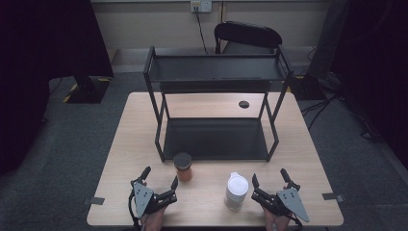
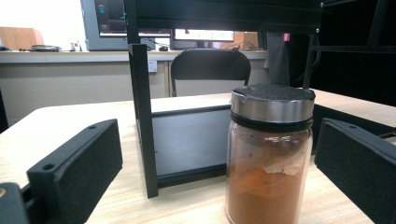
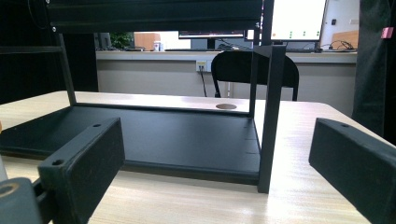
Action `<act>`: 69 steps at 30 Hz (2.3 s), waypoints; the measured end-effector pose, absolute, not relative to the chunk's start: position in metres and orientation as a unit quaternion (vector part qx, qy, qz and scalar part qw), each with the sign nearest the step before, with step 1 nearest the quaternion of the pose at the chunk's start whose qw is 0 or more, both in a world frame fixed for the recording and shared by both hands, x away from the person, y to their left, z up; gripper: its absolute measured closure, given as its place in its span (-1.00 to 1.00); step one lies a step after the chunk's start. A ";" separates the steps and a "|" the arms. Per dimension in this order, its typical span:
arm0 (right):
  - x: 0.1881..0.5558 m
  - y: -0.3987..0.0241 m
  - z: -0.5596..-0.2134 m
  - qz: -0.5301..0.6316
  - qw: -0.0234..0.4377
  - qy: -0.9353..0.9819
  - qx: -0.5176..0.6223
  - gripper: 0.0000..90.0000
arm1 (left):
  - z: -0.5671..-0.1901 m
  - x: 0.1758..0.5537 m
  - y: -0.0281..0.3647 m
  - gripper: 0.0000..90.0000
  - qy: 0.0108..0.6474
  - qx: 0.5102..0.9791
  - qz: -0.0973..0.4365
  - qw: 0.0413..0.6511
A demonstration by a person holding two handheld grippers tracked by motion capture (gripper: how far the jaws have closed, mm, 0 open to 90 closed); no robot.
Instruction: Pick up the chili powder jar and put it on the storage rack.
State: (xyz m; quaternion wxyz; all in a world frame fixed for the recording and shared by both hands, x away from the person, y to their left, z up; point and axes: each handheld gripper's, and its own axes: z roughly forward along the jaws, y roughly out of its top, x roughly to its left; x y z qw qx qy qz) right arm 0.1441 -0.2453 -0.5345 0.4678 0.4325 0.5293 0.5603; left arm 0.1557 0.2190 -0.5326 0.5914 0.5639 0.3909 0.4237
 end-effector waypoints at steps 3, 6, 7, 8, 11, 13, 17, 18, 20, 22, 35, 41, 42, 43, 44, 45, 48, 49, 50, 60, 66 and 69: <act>0.144 -0.244 -0.535 0.559 0.469 0.528 0.434 -0.95 | -0.533 0.156 0.219 -1.00 0.391 0.564 0.424 0.591; 0.144 -0.245 -0.535 0.559 0.469 0.528 0.434 -0.96 | -0.532 0.156 0.219 -1.00 0.390 0.565 0.423 0.592; 0.144 -0.244 -0.535 0.559 0.469 0.528 0.434 -0.95 | -0.532 0.156 0.219 -0.99 0.390 0.565 0.422 0.592; 0.144 -0.244 -0.535 0.559 0.469 0.528 0.434 -0.96 | -0.532 0.156 0.219 -0.99 0.390 0.565 0.422 0.592; 0.144 -0.244 -0.535 0.559 0.469 0.528 0.434 -0.96 | -0.532 0.157 0.220 -0.99 0.389 0.565 0.421 0.593; 0.144 -0.244 -0.535 0.559 0.470 0.528 0.434 -0.96 | -0.532 0.157 0.220 -1.00 0.388 0.566 0.421 0.594; 0.144 -0.244 -0.535 0.559 0.470 0.527 0.434 -0.96 | -0.532 0.159 0.222 -1.00 0.383 0.570 0.417 0.596; 0.144 -0.244 -0.535 0.559 0.470 0.527 0.435 -0.96 | -0.532 0.159 0.222 -1.00 0.383 0.569 0.416 0.597; 0.144 -0.244 -0.535 0.559 0.470 0.527 0.435 -0.96 | -0.533 0.159 0.224 -1.00 0.382 0.569 0.412 0.600; 0.144 -0.244 -0.535 0.559 0.470 0.527 0.435 -0.96 | -0.531 0.160 0.224 -1.00 0.382 0.572 0.410 0.598; 0.144 -0.244 -0.535 0.559 0.470 0.527 0.434 -0.96 | -0.517 0.162 0.229 -1.00 0.369 0.569 0.390 0.623; 0.144 -0.244 -0.535 0.559 0.470 0.527 0.435 -0.96 | -0.506 0.167 0.228 -1.00 0.362 0.581 0.380 0.622; 0.144 -0.244 -0.535 0.559 0.470 0.527 0.435 -0.96 | -0.505 0.168 0.228 -1.00 0.361 0.582 0.379 0.623; 0.144 -0.244 -0.535 0.559 0.470 0.527 0.435 -0.96 | -0.504 0.169 0.228 -1.00 0.358 0.584 0.377 0.623; 0.144 -0.244 -0.535 0.559 0.470 0.527 0.434 -0.96 | -0.503 0.170 0.227 -1.00 0.355 0.586 0.376 0.623; 0.144 -0.244 -0.535 0.559 0.470 0.527 0.434 -0.96 | -0.501 0.171 0.226 -1.00 0.350 0.590 0.378 0.622; 0.144 -0.244 -0.535 0.559 0.470 0.527 0.434 -0.96 | -0.499 0.174 0.223 -0.99 0.336 0.597 0.382 0.620; 0.144 -0.244 -0.535 0.559 0.470 0.527 0.434 -0.96 | -0.497 0.177 0.222 -0.99 0.334 0.597 0.376 0.625; 0.144 -0.244 -0.535 0.559 0.470 0.527 0.435 -0.96 | -0.496 0.179 0.221 -0.98 0.334 0.596 0.374 0.627; 0.144 -0.244 -0.535 0.559 0.470 0.527 0.434 -0.96 | -0.492 0.196 0.211 -0.94 0.338 0.609 0.361 0.620; 0.144 -0.244 -0.535 0.559 0.470 0.527 0.434 -0.96 | -0.491 0.207 0.207 -0.82 0.355 0.615 0.348 0.612; 0.144 -0.244 -0.535 0.559 0.470 0.527 0.434 -0.96 | -0.491 0.209 0.203 -0.74 0.358 0.624 0.353 0.599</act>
